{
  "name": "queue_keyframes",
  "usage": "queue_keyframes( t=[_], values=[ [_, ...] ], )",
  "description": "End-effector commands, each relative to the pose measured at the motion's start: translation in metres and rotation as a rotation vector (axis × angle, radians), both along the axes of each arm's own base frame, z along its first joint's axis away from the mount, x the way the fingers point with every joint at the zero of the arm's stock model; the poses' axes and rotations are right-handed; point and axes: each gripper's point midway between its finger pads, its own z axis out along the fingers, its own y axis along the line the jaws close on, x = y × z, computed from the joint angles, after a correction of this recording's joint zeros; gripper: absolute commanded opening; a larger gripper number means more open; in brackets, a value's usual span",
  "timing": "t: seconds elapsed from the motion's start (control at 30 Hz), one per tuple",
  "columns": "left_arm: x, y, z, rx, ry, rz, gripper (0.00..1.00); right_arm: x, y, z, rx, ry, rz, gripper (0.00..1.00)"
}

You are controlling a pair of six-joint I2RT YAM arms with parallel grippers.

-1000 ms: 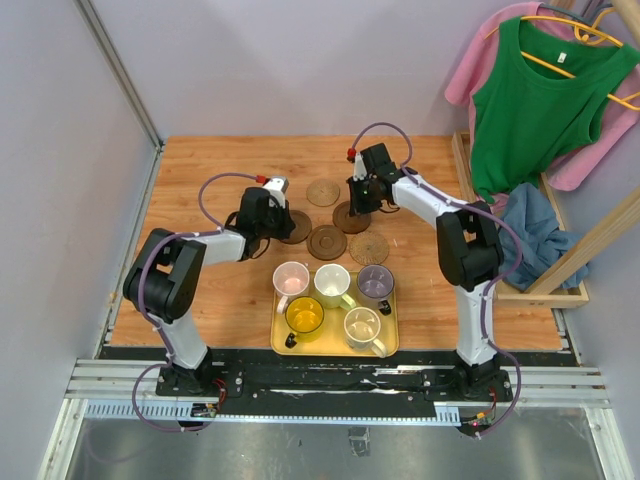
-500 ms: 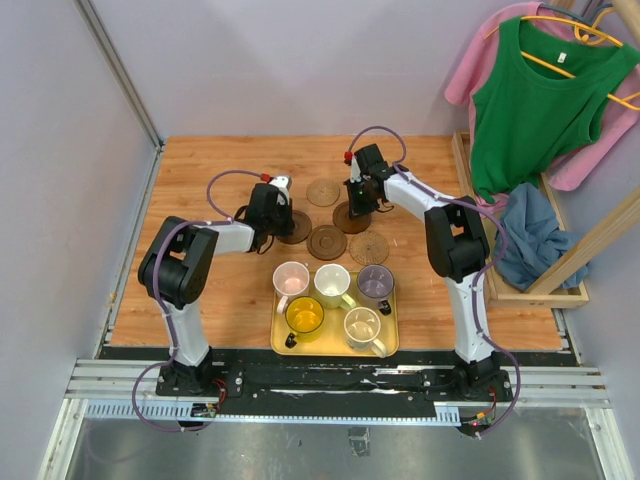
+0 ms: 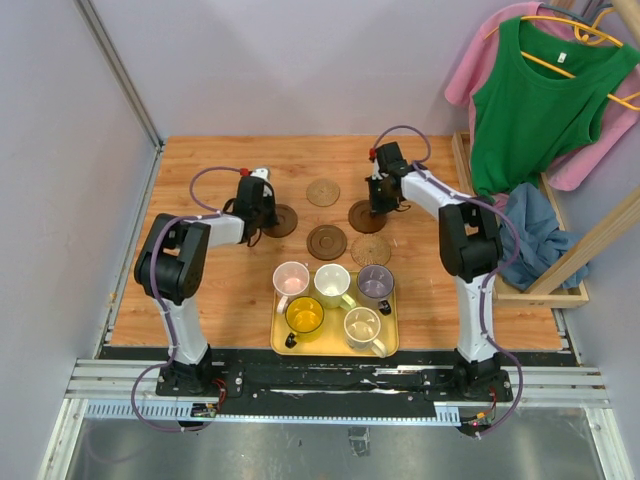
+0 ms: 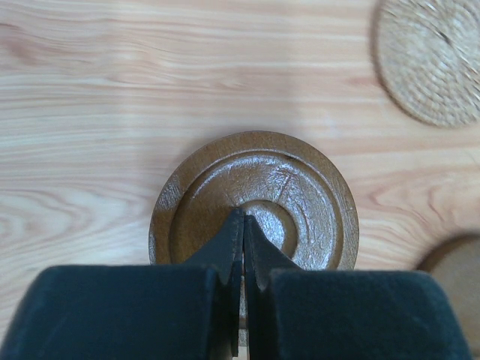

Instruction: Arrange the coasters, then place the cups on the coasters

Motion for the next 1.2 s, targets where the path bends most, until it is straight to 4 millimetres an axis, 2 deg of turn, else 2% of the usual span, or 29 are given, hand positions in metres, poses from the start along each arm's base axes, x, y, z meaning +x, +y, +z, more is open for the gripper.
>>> queue_keyframes(
  t=[0.0, 0.27, 0.33, 0.5, 0.63, 0.73, 0.77, 0.87, 0.93, 1.17],
  values=[
    [0.014, 0.028, -0.004, -0.034, 0.030, 0.073, 0.00, -0.016, -0.072, -0.025, -0.112, 0.122, -0.159, 0.01],
    [0.043, 0.026, 0.016, -0.043, -0.006, 0.052, 0.01, -0.006, -0.120, -0.014, -0.137, 0.103, -0.282, 0.01],
    [0.049, 0.024, 0.022, -0.048, -0.020, 0.047, 0.00, -0.005, -0.127, -0.010, -0.130, 0.097, -0.300, 0.01],
    [0.060, 0.015, 0.045, -0.078, -0.062, 0.009, 0.00, 0.000, -0.122, 0.011, -0.093, 0.045, -0.253, 0.01],
    [0.059, 0.004, 0.079, -0.128, -0.128, -0.047, 0.00, 0.003, -0.113, 0.045, -0.075, -0.031, -0.206, 0.01],
    [0.048, -0.008, 0.096, -0.179, -0.155, -0.106, 0.01, -0.002, -0.103, 0.062, -0.078, -0.072, -0.173, 0.01],
    [0.043, -0.013, 0.100, -0.197, -0.160, -0.128, 0.01, -0.005, -0.099, 0.076, -0.075, -0.104, -0.160, 0.02],
    [0.021, -0.029, 0.101, -0.223, -0.149, -0.200, 0.01, -0.018, -0.082, 0.088, -0.078, -0.138, -0.112, 0.05],
    [0.003, -0.042, 0.091, -0.212, -0.122, -0.251, 0.01, -0.029, -0.071, 0.088, -0.074, -0.138, -0.082, 0.06],
    [-0.054, -0.102, 0.062, -0.199, -0.032, -0.454, 0.01, -0.071, -0.037, 0.066, -0.066, -0.076, 0.012, 0.01]
  ],
)
